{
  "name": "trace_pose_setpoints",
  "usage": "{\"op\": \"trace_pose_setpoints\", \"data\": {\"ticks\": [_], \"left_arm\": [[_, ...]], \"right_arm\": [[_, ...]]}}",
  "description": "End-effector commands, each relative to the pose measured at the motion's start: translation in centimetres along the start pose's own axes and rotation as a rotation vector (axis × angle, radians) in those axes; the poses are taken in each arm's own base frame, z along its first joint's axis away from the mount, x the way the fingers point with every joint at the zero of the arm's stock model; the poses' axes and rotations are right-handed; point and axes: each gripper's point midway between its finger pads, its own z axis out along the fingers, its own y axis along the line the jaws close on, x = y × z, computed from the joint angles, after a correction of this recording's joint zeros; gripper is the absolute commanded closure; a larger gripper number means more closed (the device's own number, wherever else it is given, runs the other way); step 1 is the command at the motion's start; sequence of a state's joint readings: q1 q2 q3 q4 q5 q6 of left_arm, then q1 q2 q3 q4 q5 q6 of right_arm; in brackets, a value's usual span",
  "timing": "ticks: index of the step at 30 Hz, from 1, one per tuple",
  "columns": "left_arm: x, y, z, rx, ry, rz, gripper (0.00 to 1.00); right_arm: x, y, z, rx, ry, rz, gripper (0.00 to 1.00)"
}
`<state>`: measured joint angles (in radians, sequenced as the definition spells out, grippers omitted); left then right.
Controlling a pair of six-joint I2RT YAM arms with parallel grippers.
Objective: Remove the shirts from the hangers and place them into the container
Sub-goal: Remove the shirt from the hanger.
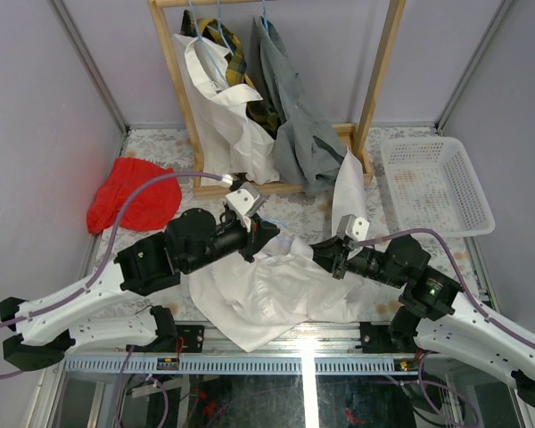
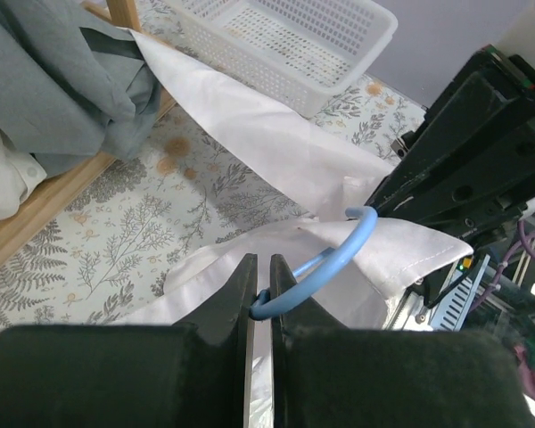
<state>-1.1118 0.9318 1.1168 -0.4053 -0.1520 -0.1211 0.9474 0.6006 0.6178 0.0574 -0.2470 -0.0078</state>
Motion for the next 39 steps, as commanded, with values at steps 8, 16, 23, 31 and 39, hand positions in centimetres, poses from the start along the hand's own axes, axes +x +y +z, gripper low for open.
{"op": "trace_pose_setpoints", "data": {"ticks": [8, 16, 23, 31, 39], "left_arm": [[0.5, 9.0, -3.5, -0.468, 0.053, 0.060, 1.00], [0.2, 9.3, -3.8, -0.490, 0.055, 0.067, 1.00], [0.4, 9.6, -3.8, -0.504, 0.060, 0.076, 0.99], [0.1, 9.8, -3.6, -0.519, 0.075, 0.096, 0.99], [0.3, 9.4, -3.6, -0.496, 0.074, 0.070, 0.99]], "right_arm": [[-0.6, -3.4, -3.0, 0.235, -0.065, 0.061, 0.97], [-0.5, 2.3, -1.9, -0.108, 0.011, 0.054, 0.97], [-0.2, -3.7, -2.7, 0.247, 0.033, 0.062, 0.92], [0.6, -2.1, -2.9, 0.163, 0.089, 0.088, 0.81], [1.1, -2.3, -2.4, 0.174, 0.069, 0.097, 0.99]]}}
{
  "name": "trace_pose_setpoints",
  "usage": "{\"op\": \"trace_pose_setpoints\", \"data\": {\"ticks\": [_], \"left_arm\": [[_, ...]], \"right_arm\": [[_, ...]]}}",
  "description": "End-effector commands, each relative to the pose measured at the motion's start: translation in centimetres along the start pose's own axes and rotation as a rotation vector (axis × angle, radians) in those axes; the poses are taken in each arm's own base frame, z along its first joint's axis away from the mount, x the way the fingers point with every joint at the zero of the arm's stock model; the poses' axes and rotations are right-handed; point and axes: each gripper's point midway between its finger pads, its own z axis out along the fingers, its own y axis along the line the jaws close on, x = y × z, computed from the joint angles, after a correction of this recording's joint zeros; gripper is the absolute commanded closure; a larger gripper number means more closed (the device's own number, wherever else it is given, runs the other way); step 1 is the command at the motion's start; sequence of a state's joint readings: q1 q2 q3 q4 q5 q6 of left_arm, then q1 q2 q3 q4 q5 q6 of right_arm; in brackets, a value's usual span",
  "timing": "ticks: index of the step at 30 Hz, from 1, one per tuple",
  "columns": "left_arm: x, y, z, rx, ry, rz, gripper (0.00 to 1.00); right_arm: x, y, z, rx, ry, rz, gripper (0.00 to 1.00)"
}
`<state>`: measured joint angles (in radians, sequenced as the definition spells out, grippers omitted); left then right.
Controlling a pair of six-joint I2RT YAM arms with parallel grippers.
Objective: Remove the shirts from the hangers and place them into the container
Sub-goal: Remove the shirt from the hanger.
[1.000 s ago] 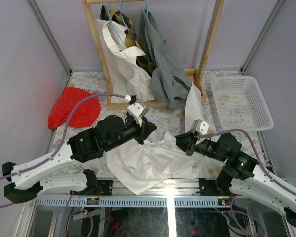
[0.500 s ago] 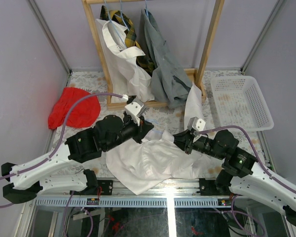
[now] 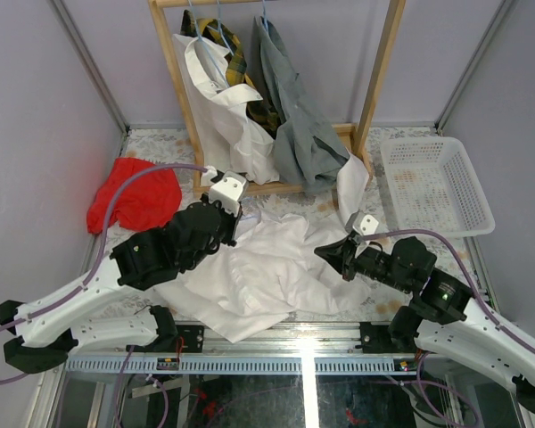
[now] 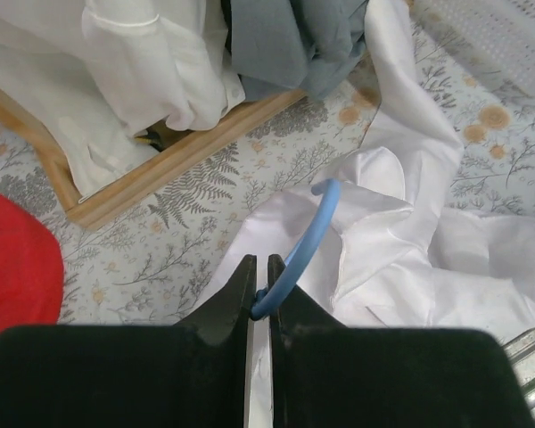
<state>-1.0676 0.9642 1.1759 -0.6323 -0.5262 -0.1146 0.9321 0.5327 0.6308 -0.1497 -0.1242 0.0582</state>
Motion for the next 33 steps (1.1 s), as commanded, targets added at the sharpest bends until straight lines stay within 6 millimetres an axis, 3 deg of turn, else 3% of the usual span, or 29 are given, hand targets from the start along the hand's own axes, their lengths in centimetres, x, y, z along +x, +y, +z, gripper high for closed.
{"op": "trace_pose_setpoints", "data": {"ticks": [1, 3, 5, 6, 8, 10, 12, 15, 19, 22, 23, 25, 30, 31, 33], "left_arm": [[-1.4, 1.4, -1.1, -0.045, -0.047, -0.003, 1.00], [-1.6, 0.8, -1.2, -0.001, -0.058, 0.003, 1.00], [-1.8, -0.2, -1.3, 0.058, -0.068, 0.019, 1.00], [-1.9, -0.8, -1.4, 0.096, -0.075, 0.026, 1.00], [-2.3, -1.9, -1.7, 0.163, -0.088, 0.034, 1.00], [-2.5, -2.1, -1.9, 0.184, -0.094, 0.030, 1.00], [-2.5, -2.1, -2.2, 0.189, -0.098, 0.010, 1.00], [-2.1, -2.3, -2.2, 0.201, -0.114, -0.016, 1.00], [-2.2, -3.4, -2.1, 0.257, -0.121, 0.009, 1.00], [-3.1, -4.1, -2.5, 0.300, -0.142, 0.019, 1.00], [-3.4, -4.2, -2.7, 0.309, -0.151, 0.021, 1.00], [-3.5, -4.0, -2.7, 0.304, -0.152, 0.021, 1.00], [-3.1, -3.1, -2.5, 0.250, -0.144, 0.011, 1.00], [-3.1, -2.9, -2.4, 0.237, -0.141, 0.010, 1.00], [-3.4, -2.2, -2.4, 0.200, -0.142, 0.001, 0.99]], "right_arm": [[-1.6, -0.7, -0.1, 0.045, -0.053, 0.014, 0.97], [-1.4, -1.0, 0.2, 0.056, -0.046, 0.020, 0.80], [-1.4, -1.3, 0.7, 0.079, -0.047, 0.050, 0.47], [-1.2, -1.6, 1.1, 0.095, -0.038, 0.064, 0.38], [-0.6, -2.9, 1.7, 0.175, -0.002, 0.090, 0.31], [0.7, -5.5, 2.2, 0.331, 0.049, 0.129, 0.17], [2.5, -7.0, 3.0, 0.430, 0.133, 0.166, 0.11], [4.2, -6.3, 4.7, 0.402, 0.235, 0.212, 0.07], [4.4, -4.9, 7.7, 0.326, 0.194, 0.307, 0.02], [5.1, -5.8, 8.9, 0.377, 0.150, 0.358, 0.04], [5.3, -5.7, 9.2, 0.371, 0.154, 0.359, 0.10], [5.3, -5.2, 9.6, 0.335, 0.157, 0.354, 0.29], [5.7, -5.4, 8.6, 0.343, 0.112, 0.353, 0.92], [5.7, -5.6, 8.1, 0.357, 0.093, 0.356, 0.99], [5.3, -6.0, 6.9, 0.383, 0.047, 0.365, 1.00]]}}
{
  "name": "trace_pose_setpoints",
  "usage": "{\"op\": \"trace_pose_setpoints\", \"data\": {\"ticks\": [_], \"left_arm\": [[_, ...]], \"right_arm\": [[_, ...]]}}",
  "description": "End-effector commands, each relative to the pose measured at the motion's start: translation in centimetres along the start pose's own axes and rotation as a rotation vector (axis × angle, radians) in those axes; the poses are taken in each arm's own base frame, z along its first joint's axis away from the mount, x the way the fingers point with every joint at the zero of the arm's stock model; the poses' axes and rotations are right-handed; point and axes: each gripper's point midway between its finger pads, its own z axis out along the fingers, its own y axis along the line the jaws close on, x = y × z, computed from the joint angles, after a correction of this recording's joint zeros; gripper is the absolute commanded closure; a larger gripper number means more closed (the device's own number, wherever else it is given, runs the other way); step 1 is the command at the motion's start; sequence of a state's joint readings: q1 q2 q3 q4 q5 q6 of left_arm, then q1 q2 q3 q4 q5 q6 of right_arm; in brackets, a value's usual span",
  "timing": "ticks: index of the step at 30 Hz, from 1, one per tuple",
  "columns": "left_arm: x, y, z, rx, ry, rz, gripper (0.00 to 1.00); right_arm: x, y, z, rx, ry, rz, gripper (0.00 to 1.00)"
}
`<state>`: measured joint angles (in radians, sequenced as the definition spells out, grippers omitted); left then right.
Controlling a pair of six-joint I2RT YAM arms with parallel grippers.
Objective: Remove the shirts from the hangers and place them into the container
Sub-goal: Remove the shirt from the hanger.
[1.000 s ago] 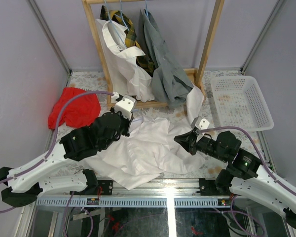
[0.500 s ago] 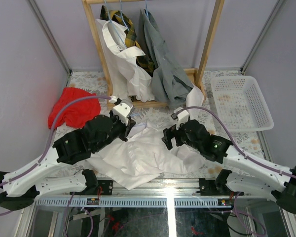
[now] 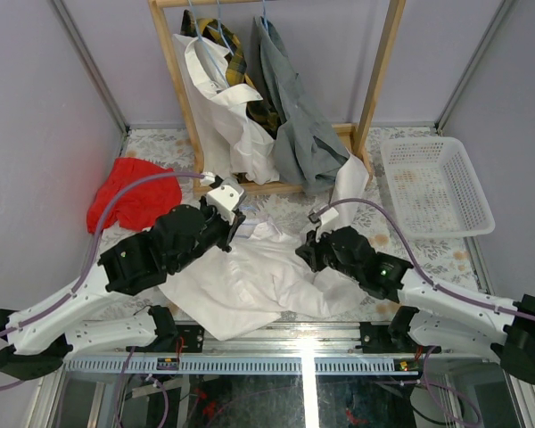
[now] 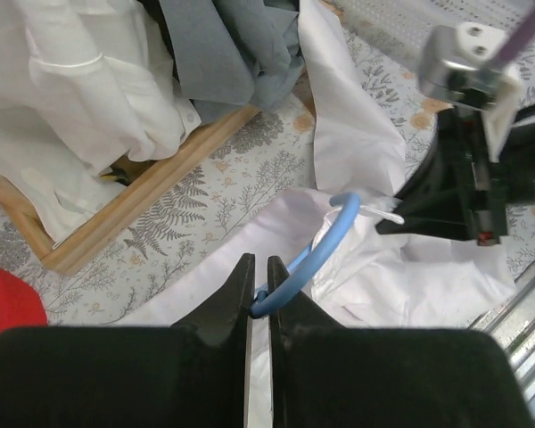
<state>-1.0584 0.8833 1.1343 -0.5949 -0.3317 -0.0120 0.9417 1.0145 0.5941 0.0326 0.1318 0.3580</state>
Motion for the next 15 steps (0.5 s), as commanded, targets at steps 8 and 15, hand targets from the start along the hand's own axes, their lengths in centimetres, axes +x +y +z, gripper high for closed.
{"op": "trace_pose_setpoints", "data": {"ticks": [8, 15], "left_arm": [[-3.5, 1.1, -1.3, -0.065, -0.106, -0.118, 1.00], [-4.3, 2.2, -2.0, -0.115, -0.141, -0.158, 1.00]], "right_arm": [[-2.6, -5.5, -3.6, 0.241, -0.269, 0.155, 1.00], [0.4, -7.5, -4.0, 0.366, -0.164, 0.193, 0.99]]}}
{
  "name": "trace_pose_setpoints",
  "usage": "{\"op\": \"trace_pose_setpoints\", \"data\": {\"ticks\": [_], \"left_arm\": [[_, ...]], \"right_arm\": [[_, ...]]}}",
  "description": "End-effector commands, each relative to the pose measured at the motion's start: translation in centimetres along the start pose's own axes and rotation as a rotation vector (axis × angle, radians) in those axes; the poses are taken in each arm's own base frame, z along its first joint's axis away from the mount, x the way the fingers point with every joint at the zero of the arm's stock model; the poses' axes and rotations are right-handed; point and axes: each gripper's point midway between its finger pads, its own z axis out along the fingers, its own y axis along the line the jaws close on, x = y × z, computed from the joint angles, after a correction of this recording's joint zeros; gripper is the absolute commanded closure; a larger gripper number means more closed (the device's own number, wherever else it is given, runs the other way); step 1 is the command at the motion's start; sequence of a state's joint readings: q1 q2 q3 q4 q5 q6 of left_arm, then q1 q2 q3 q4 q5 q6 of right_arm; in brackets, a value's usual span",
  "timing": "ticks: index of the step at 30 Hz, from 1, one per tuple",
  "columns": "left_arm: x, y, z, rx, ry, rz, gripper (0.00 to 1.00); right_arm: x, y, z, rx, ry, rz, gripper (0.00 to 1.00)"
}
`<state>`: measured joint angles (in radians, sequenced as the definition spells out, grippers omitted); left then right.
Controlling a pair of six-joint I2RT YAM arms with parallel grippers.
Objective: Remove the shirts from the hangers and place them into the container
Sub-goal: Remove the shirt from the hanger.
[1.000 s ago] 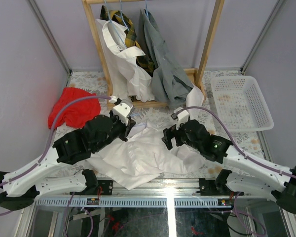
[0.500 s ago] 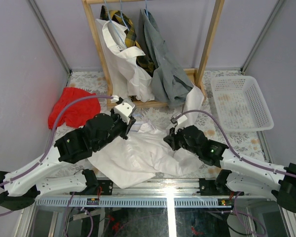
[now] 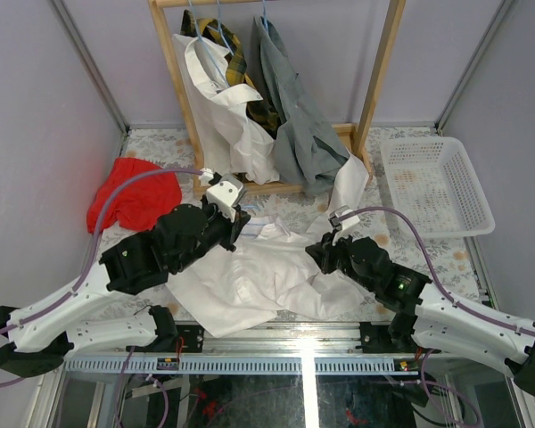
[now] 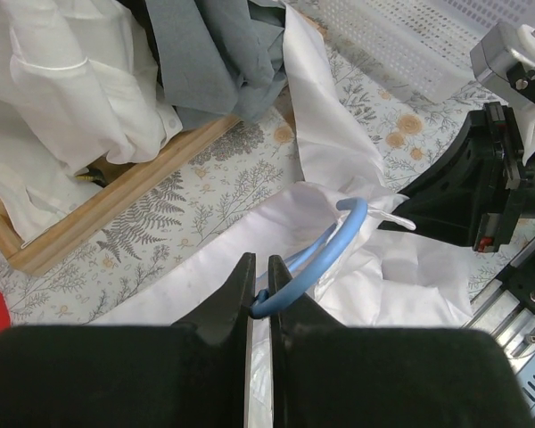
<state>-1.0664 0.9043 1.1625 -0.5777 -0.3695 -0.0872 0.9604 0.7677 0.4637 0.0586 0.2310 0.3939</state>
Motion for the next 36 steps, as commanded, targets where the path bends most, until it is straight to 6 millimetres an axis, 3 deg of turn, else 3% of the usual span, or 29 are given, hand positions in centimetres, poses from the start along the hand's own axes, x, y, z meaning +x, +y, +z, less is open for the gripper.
{"op": "trace_pose_setpoints", "data": {"ticks": [1, 5, 8, 10, 11, 13, 17, 18, 22, 26, 30, 33, 35, 36], "left_arm": [[-3.5, 2.1, -2.2, -0.090, -0.122, -0.079, 1.00], [-4.2, 2.8, -2.7, -0.123, -0.150, -0.091, 1.00], [-5.2, 2.1, -3.0, -0.075, -0.192, -0.095, 1.00], [-5.8, 1.7, -3.0, -0.048, -0.211, -0.096, 1.00], [-5.9, 1.5, -2.8, -0.038, -0.210, -0.091, 0.99], [-5.8, 1.1, -2.5, -0.027, -0.200, -0.079, 1.00], [-5.6, 0.7, -2.2, -0.007, -0.185, -0.064, 1.00], [-5.5, 0.6, -2.1, -0.005, -0.183, -0.060, 1.00], [-4.7, 1.2, -2.1, -0.035, -0.148, -0.045, 1.00], [-4.4, 1.2, -2.0, -0.037, -0.138, -0.048, 1.00], [-4.7, 0.7, -2.0, -0.015, -0.143, -0.052, 1.00], [-4.9, 0.9, -2.0, -0.025, -0.144, -0.056, 1.00], [-4.9, 1.2, -2.1, -0.041, -0.144, -0.054, 1.00], [-4.9, 1.3, -2.2, -0.041, -0.145, -0.053, 1.00]], "right_arm": [[1.2, -6.2, -0.6, 0.339, 0.005, 0.112, 0.99], [3.4, -7.3, -0.5, 0.414, 0.078, 0.122, 0.89], [4.1, -7.8, -0.2, 0.453, 0.101, 0.136, 0.86], [3.8, -7.0, 0.5, 0.413, 0.098, 0.141, 0.69], [3.5, -6.3, 0.9, 0.375, 0.096, 0.129, 0.67], [2.5, -4.7, 1.7, 0.289, 0.067, 0.143, 0.52], [0.4, -2.1, 2.4, 0.144, 0.007, 0.132, 0.63], [-0.1, -2.3, 2.3, 0.166, -0.010, 0.141, 0.57], [-3.6, -1.3, 1.5, 0.135, -0.056, 0.093, 0.17], [-5.5, 0.4, 0.9, 0.028, -0.095, -0.033, 0.06], [-5.9, -0.6, 1.4, 0.086, -0.084, -0.093, 0.06], [-5.9, -1.2, 2.3, 0.145, -0.058, -0.073, 0.20], [-5.6, -0.7, 3.4, 0.122, -0.046, -0.075, 0.34], [-5.6, -0.3, 3.8, 0.101, -0.051, -0.073, 0.48]]}}
